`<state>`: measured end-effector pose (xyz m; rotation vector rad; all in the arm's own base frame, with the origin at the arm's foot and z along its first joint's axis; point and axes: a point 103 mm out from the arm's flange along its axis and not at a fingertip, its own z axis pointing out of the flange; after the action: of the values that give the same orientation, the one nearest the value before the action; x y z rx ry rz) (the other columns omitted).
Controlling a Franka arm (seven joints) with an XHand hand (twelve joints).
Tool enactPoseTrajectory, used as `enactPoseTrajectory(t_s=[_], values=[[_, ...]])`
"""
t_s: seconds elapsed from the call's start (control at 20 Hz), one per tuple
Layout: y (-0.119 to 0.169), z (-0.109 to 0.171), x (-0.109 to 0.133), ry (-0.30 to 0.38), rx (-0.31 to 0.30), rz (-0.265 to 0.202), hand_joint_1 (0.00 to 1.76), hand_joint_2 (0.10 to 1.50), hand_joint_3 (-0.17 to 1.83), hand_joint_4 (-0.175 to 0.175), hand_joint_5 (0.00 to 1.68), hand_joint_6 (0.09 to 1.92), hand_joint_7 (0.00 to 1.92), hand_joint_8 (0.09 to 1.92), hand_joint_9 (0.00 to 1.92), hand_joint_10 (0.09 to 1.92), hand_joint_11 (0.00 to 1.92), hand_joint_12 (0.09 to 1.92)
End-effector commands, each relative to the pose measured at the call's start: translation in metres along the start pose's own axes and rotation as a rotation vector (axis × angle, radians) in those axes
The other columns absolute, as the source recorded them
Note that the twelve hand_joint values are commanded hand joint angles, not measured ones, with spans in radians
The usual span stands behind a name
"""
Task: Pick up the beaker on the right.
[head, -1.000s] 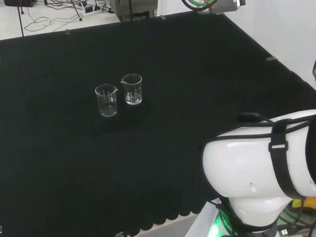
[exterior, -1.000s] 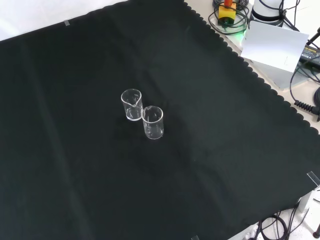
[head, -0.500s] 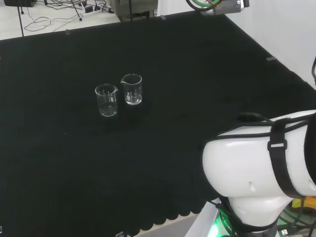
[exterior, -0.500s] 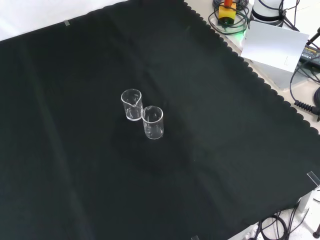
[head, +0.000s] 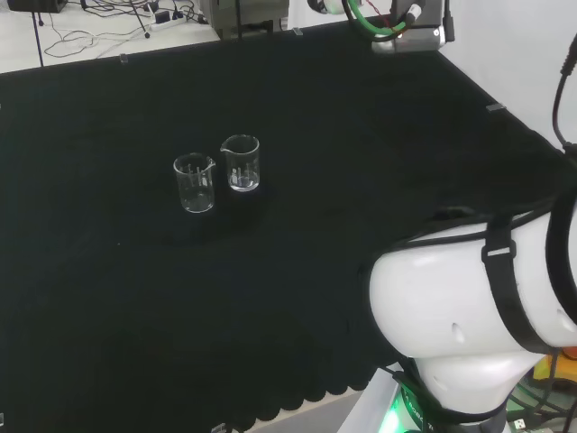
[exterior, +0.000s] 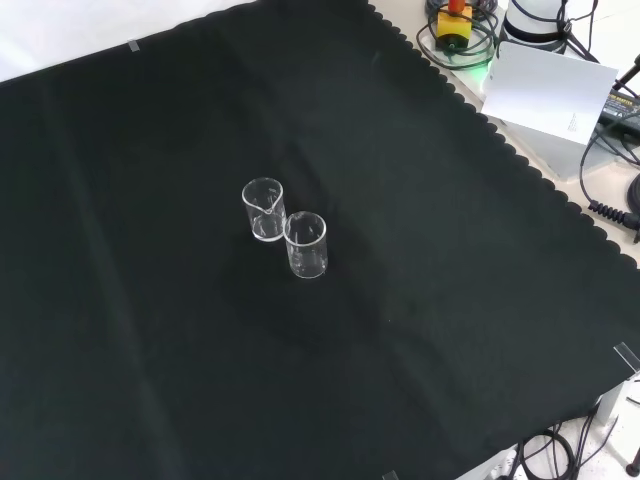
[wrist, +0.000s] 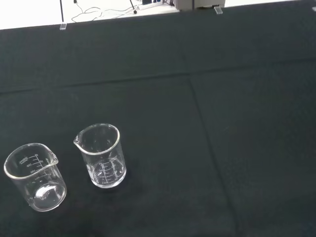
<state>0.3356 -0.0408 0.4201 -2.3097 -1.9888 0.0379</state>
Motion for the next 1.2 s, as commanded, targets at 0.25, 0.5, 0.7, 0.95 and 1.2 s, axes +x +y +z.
enactPoseTrajectory(t_s=[0.25, 0.5, 0.7, 0.95, 1.2], values=[[0.07, 0.083, -0.001, 0.109, 0.055, -0.089, 0.53, 1.15, -0.04, -0.042, 0.39, 0.09, 0.17, 0.58, 0.26, 0.71, 0.0, 1.35], [0.105, 0.12, 0.001, 0.16, 0.112, -0.112, 0.7, 1.06, -0.09, -0.039, 0.4, 0.09, 0.18, 0.59, 0.29, 0.71, 0.0, 1.37], [0.123, 0.15, 0.007, 0.193, 0.149, -0.131, 0.78, 1.01, -0.12, -0.036, 0.38, 0.09, 0.16, 0.59, 0.29, 0.7, 0.0, 1.38], [0.145, 0.182, 0.014, 0.245, 0.173, -0.152, 0.81, 1.0, -0.17, -0.036, 0.36, 0.09, 0.15, 0.6, 0.3, 0.69, 0.0, 1.39], [0.164, 0.206, 0.018, 0.295, 0.207, -0.197, 0.82, 0.95, -0.17, -0.035, 0.34, 0.09, 0.12, 0.59, 0.25, 0.67, 0.0, 1.36]])
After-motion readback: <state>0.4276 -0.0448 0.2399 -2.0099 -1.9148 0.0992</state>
